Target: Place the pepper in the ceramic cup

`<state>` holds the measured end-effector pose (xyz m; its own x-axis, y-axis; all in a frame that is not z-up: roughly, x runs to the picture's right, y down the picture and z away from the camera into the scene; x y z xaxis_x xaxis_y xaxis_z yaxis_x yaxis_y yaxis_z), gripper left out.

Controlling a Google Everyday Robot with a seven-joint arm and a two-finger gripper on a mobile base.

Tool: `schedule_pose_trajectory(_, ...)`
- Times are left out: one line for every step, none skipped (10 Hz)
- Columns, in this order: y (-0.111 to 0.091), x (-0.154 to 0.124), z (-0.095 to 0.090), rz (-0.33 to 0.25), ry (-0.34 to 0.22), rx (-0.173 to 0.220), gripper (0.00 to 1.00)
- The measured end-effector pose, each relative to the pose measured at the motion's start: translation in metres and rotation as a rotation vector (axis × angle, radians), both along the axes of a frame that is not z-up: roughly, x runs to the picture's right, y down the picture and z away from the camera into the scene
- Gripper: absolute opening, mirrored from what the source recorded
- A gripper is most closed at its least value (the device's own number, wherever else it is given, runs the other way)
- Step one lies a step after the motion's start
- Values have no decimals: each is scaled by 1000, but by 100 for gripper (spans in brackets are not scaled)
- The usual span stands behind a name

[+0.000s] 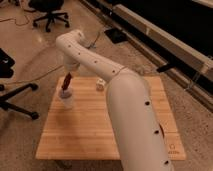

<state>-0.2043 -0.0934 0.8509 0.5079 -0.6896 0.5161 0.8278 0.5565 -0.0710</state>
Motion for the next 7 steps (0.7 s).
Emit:
schedule_pose_trajectory(1, -1, 4, 1, -5, -3, 0)
schedule_pose_trajectory(2, -2, 7, 3, -3, -14, 0)
schedule_pose_trajectory(7, -2, 6, 1, 0, -23, 0)
schedule_pose_trajectory(11, -3, 5, 3, 0, -27, 0)
schedule_pose_trajectory(12, -2, 7, 11, 2, -33, 0)
schedule_pose_trajectory(14, 1, 10, 16, 5, -39, 0)
schedule_pose_trajectory(16, 2, 11, 18, 5, -41, 0)
